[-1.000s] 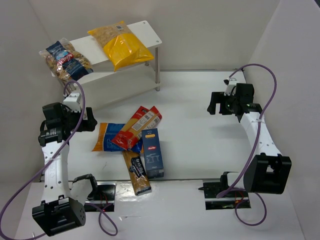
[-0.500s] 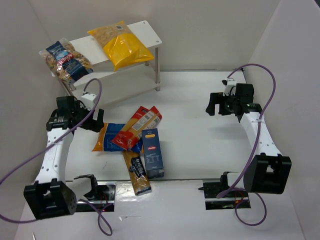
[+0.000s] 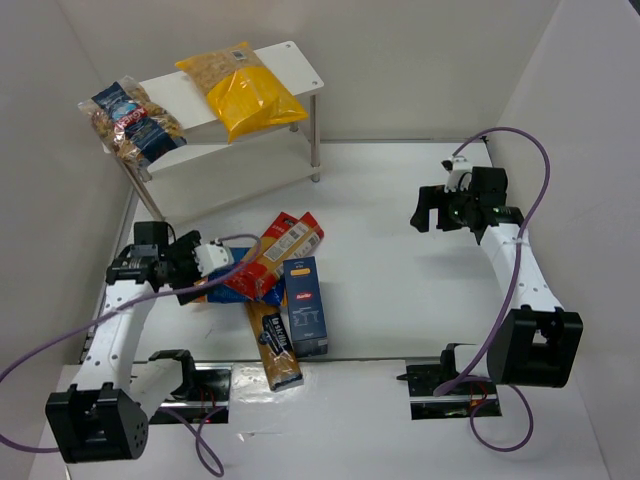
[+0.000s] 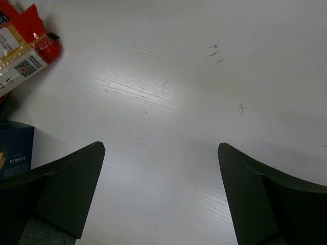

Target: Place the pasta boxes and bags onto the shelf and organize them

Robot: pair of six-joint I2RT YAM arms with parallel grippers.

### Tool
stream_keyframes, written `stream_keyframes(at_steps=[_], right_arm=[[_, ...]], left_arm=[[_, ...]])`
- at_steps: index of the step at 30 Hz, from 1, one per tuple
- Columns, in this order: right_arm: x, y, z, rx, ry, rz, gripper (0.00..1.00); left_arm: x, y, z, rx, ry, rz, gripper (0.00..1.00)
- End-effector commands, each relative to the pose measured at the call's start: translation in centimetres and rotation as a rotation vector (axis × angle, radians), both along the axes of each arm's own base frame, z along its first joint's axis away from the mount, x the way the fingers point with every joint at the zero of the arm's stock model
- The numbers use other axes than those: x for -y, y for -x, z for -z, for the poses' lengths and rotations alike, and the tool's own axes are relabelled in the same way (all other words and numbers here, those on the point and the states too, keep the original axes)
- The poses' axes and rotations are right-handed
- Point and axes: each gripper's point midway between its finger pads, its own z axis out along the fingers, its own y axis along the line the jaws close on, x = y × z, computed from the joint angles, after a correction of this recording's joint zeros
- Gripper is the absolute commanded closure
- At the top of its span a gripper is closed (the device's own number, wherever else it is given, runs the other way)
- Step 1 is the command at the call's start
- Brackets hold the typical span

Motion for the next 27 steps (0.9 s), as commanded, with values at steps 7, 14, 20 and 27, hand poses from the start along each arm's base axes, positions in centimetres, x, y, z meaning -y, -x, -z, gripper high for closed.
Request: stream_keyframes(at_steps=[7,14,20,27], right_arm=[[0.2,-0.3,1.3,-0.035,0.002,-0.009,0.00],[0.1,-0.3,1.3,-0.032,0.002,-0.021,0.00],[-0.2,-0.1,1.9,-0.054,-0.008,-0.040,0.00],[-0.5,-0.1,2.2,-0.068,-0.018,-0.060,0.00]], left_arm=[[2.8,2.0,2.8,-0.012,-0.050,0.291,0.00],[3.4,1.2,4.8,0.035,-0.061,0.278,0.00],[4.0,0.2,6.5,0.054,-0.041,0.259,0.00],[4.2,-1.7,7.8,0.063,-0.034,0.211,0.02]])
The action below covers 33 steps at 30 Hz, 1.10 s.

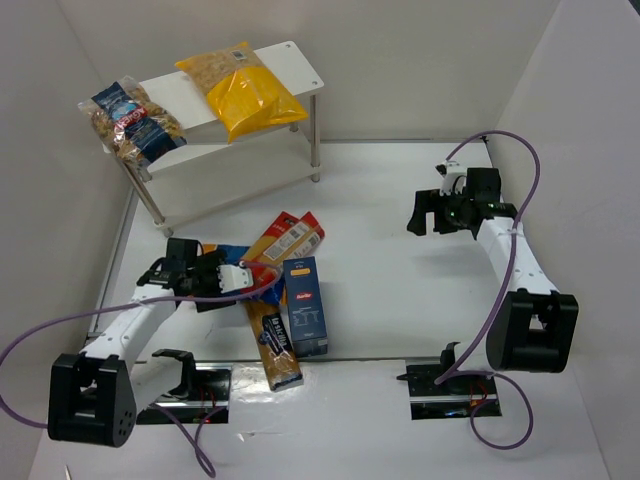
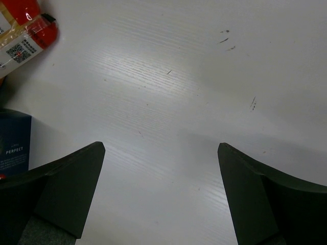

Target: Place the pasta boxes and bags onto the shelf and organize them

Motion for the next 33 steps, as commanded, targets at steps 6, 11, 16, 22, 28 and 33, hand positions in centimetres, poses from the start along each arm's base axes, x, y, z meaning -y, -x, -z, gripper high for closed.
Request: stream_keyframes(at_steps=[6,11,16,22,28,33], right_arm=[[-0.2,0.1,-0.2,0.004,-0.008,-0.034,0.00],[-0.4,0.1,-0.5,0.014,-0.015,-0.041,0.00],[-0.7,0.4,-0.8,0.020,-0.023,-0.060,0.00],[-1.0,0.7,-0.8,0.016,-0.033,-0.078,0.00],[-2.2,1.4,-1.2,0.015,-0.076,-0.153,0.00],[-2.5,1.7,-1.8,0.036,-0.077,-0.182,0.00]], left_arm=[[1.3,-4.4,-1.9,-0.040,0.106,-0.149,1.00],[3.1,-5.9,-12.9,0.092,0.273,-0.216,1.00],[6.0,-3.9,-21.4,0.115,0.447,-0.173,1.00],[9.0,-0.7,-24.3,0.053,0.613,-0.089,1.00],[10.3,0.6,-28.6,0.100,0.728,-0.072,1.00],[10.4,0.4,-32.4,0.149,0.814,-0.094,1.00]])
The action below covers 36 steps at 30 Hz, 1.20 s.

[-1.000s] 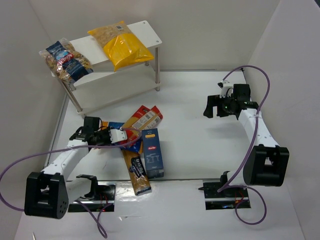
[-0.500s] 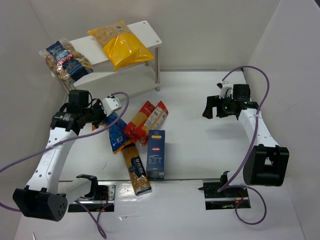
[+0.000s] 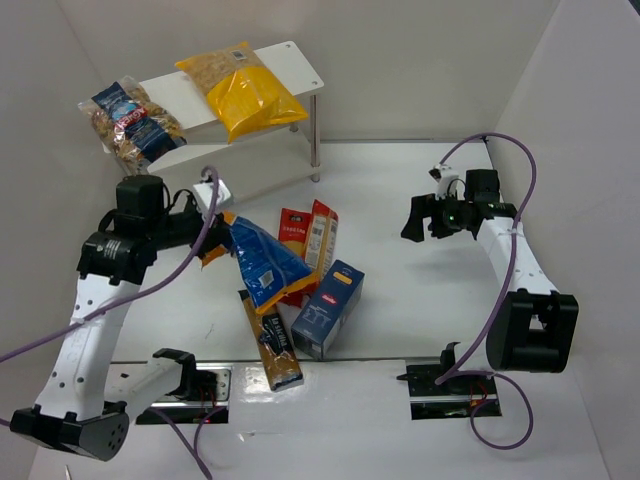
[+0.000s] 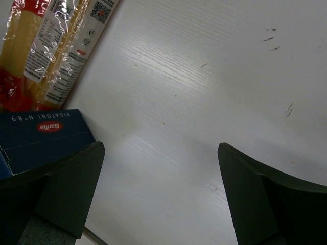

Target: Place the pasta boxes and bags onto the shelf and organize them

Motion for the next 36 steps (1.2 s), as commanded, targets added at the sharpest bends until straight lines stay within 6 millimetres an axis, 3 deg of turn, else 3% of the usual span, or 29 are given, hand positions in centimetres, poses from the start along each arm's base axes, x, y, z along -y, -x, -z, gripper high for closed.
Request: stream_keyframes(at_steps=[1,6,9,10,13,14,16,17,21,24,25,27,28,29,31,36], right_arm=[[-0.4,0.1,-1.8,0.057,-0.015,-0.043,0.00],[-0.3,0.1,-1.8,0.056,-0.007,-0.036,0.00],[-0.2,0.0,-1.4,0.050,-0.003,-0.042,0.00],[-0.2,0.0,-1.4,0.050,-0.003,-0.042,0.00],[-0.2,-0.1,-0.8,0.028,-0.005,-0.042,0.00],[0.0,-0.2,-0.4,0.023,0.006,-0.042,0.00],[0.1,-0.2,0.0,0.010,0.012,-0.037,0.00],[0.1,-0.2,0.0,0.010,0.012,-0.037,0.00],[0.3,-0.2,0.5,0.000,0.027,-0.044,0.00],[0.3,-0.2,0.8,-0.011,0.026,-0.044,0.00],[0.5,-0.2,0.9,-0.012,0.035,-0.038,0.00],[0.5,-0.3,1.2,-0.017,0.039,-0.044,0.00],[0.5,-0.3,1.6,-0.029,0.037,-0.045,0.00],[0.5,-0.1,1.6,-0.038,0.036,-0.045,0.00],[0.5,-0.1,2.2,-0.052,0.039,-0.051,0.00],[0.7,0.0,3.0,-0.082,0.043,-0.047,0.00]], left_arm=[[1.6,0.1,-8.9,0.205,0.201,0.029,1.00],[1.6,0.2,-12.0,0.235,0.262,-0.002,1.00],[1.0,0.3,-16.0,0.308,0.291,-0.051,1.00],[0.7,1.2,-18.9,0.385,0.297,-0.056,1.00],[-0.7,-0.5,-21.8,0.444,0.296,-0.164,1.00],[-1.3,-0.1,-24.1,0.490,0.316,-0.198,1.00],[-3.1,-1.6,-25.8,0.543,0.303,-0.317,1.00],[-3.7,-1.4,-27.5,0.588,0.319,-0.351,1.00],[-7.0,-3.6,-30.0,0.678,0.299,-0.542,1.00],[-7.9,-4.8,-30.9,0.715,0.285,-0.600,1.00],[-7.9,-5.9,-30.5,0.704,0.279,-0.615,1.00],[-8.0,-5.8,-31.9,0.742,0.285,-0.623,1.00],[-7.8,-6.9,-31.9,0.748,0.256,-0.618,1.00],[-7.9,-6.4,-33.5,0.791,0.261,-0.615,1.00],[-8.1,-7.5,-34.0,0.817,0.220,-0.618,1.00],[-8.4,-7.6,-37.9,0.929,0.180,-0.608,1.00]])
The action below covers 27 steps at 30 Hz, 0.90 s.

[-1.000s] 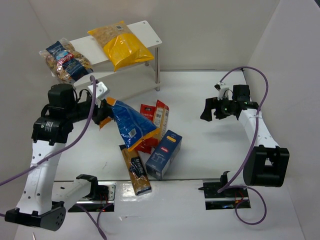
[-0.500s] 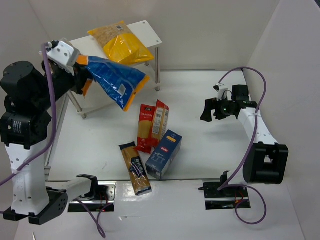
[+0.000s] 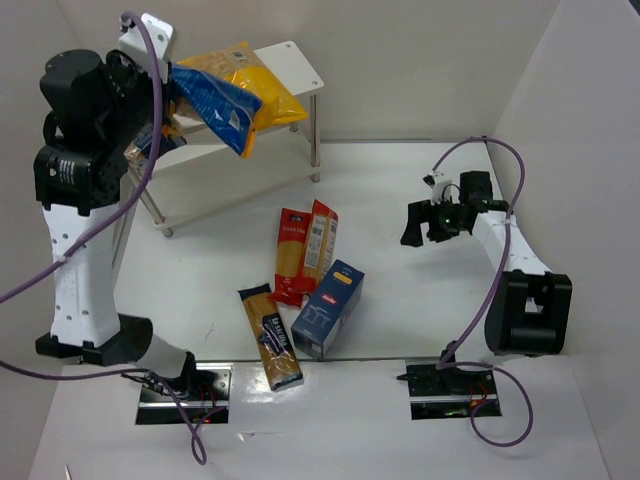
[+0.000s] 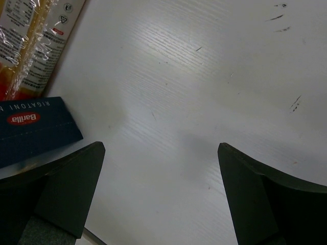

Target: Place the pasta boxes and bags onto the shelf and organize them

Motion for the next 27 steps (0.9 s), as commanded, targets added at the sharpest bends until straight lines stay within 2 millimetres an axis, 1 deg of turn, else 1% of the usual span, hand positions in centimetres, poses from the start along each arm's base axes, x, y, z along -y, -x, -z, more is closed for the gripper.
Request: stream_keyframes(at_steps=[1,2,3,4,5,6,7,8,9,10,11,12,13,14,15,16,17,18,19,20,21,22,23,24,25,26,27], right_arm=[[0.3,-0.1,-0.1,0.000,0.015,-0.012,0.00],[0.3,-0.1,0.2,-0.009,0.014,-0.012,0.00],[0.3,-0.1,0.2,-0.009,0.014,-0.012,0.00],[0.3,-0.1,0.2,-0.009,0.014,-0.012,0.00],[0.3,-0.1,0.2,-0.009,0.014,-0.012,0.00],[0.3,-0.1,0.5,-0.018,0.013,-0.012,0.00],[0.3,-0.1,0.5,-0.018,0.013,-0.012,0.00],[0.3,-0.1,0.5,-0.018,0.013,-0.012,0.00],[0.3,0.1,0.5,-0.027,0.012,-0.012,0.00],[0.4,0.1,0.5,-0.023,0.017,-0.019,0.00],[0.4,0.1,0.5,-0.023,0.017,-0.019,0.00],[0.2,0.1,0.5,-0.022,0.008,-0.024,0.00],[0.2,0.1,0.5,-0.022,0.007,-0.024,0.00],[0.2,0.1,0.5,-0.022,0.007,-0.024,0.00],[0.2,0.1,0.5,-0.022,0.007,-0.024,0.00],[0.2,0.1,0.5,-0.022,0.007,-0.024,0.00],[0.0,0.1,0.4,-0.021,0.000,-0.029,0.00],[0.0,0.1,0.4,-0.021,-0.001,-0.029,0.00],[0.0,0.1,0.4,-0.021,-0.001,-0.029,0.00],[-0.1,0.3,0.4,-0.024,-0.005,-0.040,0.00],[-0.1,0.3,0.4,-0.024,-0.005,-0.040,0.00],[-0.1,0.3,0.4,-0.024,-0.005,-0.040,0.00],[-0.1,0.3,0.4,-0.024,-0.005,-0.040,0.00],[-0.1,0.3,0.4,-0.024,-0.005,-0.040,0.00],[-0.1,0.3,0.4,-0.024,-0.005,-0.040,0.00],[-0.1,0.3,0.4,-0.024,-0.005,-0.040,0.00],[-0.1,0.3,0.4,-0.024,-0.005,-0.040,0.00]], left_arm=[[-1.0,3.3,-12.2,0.409,-0.024,-0.029,1.00],[-1.3,4.9,-14.1,0.462,-0.027,-0.033,1.00],[-1.7,3.3,-13.8,0.449,-0.043,-0.056,1.00],[-1.7,3.2,-13.7,0.435,-0.045,-0.055,1.00],[-2.1,3.3,-14.1,0.445,-0.047,-0.068,1.00],[-2.1,3.7,-15.3,0.493,-0.039,-0.070,1.00],[-2.5,3.7,-14.7,0.472,-0.045,-0.080,1.00],[-2.5,3.9,-15.0,0.493,-0.042,-0.081,1.00],[-3.1,4.0,-15.0,0.485,-0.040,-0.090,1.00],[-2.3,2.7,-13.9,0.441,-0.042,-0.046,1.00],[-1.9,2.6,-13.6,0.432,-0.046,-0.023,1.00],[-1.8,2.2,-13.1,0.418,-0.065,-0.007,1.00],[-1.5,1.8,-12.2,0.390,-0.080,0.016,1.00],[-1.2,2.8,-12.8,0.418,-0.087,0.041,1.00],[-0.8,1.6,-11.6,0.378,-0.107,0.065,1.00],[-0.5,1.1,-10.9,0.356,-0.123,0.095,1.00],[-0.7,1.1,-10.6,0.344,-0.129,0.107,1.00],[-0.5,0.1,-9.7,0.324,-0.143,0.126,1.00],[-0.8,-0.2,-9.1,0.301,-0.145,0.128,1.00],[-0.7,-0.4,-9.0,0.303,-0.149,0.144,1.00],[-0.8,-1.0,-8.6,0.291,-0.151,0.152,1.00],[-1.4,-1.0,-8.8,0.296,-0.146,0.146,1.00],[-0.9,-1.4,-8.6,0.297,-0.148,0.172,1.00],[-1.3,-1.4,-8.6,0.297,-0.151,0.168,1.00],[-1.2,-1.8,-8.6,0.300,-0.152,0.178,1.00],[-1.8,-1.8,-8.6,0.299,-0.154,0.163,1.00],[-1.8,-2.3,-8.1,0.290,-0.166,0.184,1.00]])
